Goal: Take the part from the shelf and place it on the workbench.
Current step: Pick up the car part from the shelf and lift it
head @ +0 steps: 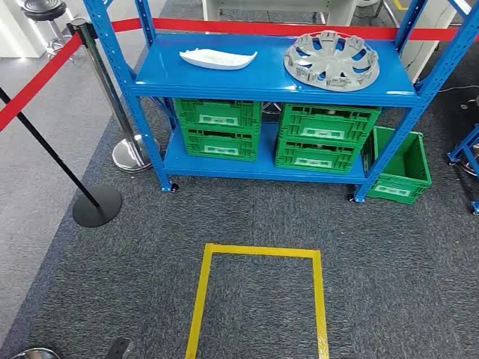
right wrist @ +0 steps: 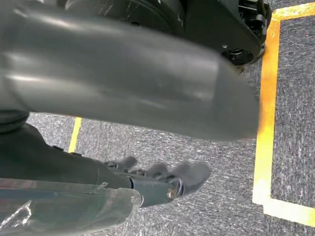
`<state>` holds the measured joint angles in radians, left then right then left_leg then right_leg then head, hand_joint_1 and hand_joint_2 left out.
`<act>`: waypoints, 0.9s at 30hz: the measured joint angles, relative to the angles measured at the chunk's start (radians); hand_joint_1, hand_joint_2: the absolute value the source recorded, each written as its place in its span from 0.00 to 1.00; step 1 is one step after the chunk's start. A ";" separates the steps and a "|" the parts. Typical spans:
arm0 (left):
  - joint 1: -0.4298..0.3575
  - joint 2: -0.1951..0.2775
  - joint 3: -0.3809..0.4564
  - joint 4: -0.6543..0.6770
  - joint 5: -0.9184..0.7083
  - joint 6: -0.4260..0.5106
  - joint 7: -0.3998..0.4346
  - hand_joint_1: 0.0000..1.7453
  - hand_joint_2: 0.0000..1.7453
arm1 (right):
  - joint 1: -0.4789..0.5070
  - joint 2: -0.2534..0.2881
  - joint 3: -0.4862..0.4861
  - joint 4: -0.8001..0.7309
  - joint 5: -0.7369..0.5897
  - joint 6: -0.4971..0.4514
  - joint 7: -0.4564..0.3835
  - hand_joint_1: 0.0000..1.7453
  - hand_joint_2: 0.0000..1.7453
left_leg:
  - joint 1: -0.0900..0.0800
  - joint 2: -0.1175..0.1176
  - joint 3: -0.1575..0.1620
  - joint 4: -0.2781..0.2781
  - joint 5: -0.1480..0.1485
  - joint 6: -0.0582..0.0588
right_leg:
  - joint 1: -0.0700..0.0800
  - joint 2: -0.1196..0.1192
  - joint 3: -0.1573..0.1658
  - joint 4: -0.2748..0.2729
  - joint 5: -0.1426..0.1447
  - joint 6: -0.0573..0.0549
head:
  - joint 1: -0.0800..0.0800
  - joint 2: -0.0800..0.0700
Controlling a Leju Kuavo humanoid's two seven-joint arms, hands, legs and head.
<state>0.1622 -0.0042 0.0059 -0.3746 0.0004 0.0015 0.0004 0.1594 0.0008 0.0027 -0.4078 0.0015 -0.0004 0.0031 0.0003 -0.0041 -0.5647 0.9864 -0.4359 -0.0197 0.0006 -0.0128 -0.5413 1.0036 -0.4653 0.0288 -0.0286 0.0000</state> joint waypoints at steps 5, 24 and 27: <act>0.000 0.000 0.000 0.000 0.000 0.000 0.000 0.00 1.00 | 0.000 0.000 0.000 0.000 0.000 0.000 0.000 0.00 0.75 | 0.000 0.000 0.000 0.000 0.000 0.000 | 0.000 0.000 0.000 0.000 0.000 0.000 | 0.000 0.000; -0.067 -0.017 0.326 0.005 -0.325 0.012 -0.130 0.00 1.00 | -0.049 0.000 0.084 0.064 0.001 -0.026 0.016 0.00 1.00 | 0.000 0.000 0.000 0.000 0.000 0.000 | 0.000 0.000 0.004 0.000 0.000 0.000 | 0.000 0.000; -0.080 -0.025 0.406 0.012 -0.397 0.009 -0.152 0.00 1.00 | -0.060 0.000 0.106 0.078 -0.002 -0.037 0.010 0.00 1.00 | 0.000 0.000 0.000 0.000 0.000 0.000 | 0.000 0.000 0.004 0.000 0.000 0.000 | 0.000 0.000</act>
<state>0.0823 -0.0289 0.4114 -0.3627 -0.3968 0.0109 -0.1518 0.0991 0.0008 0.1088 -0.3302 -0.0009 -0.0371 0.0130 0.0002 -0.0042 -0.5651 0.9864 -0.4358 -0.0196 0.0006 -0.0129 -0.5375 1.0037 -0.4651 0.0289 -0.0287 0.0000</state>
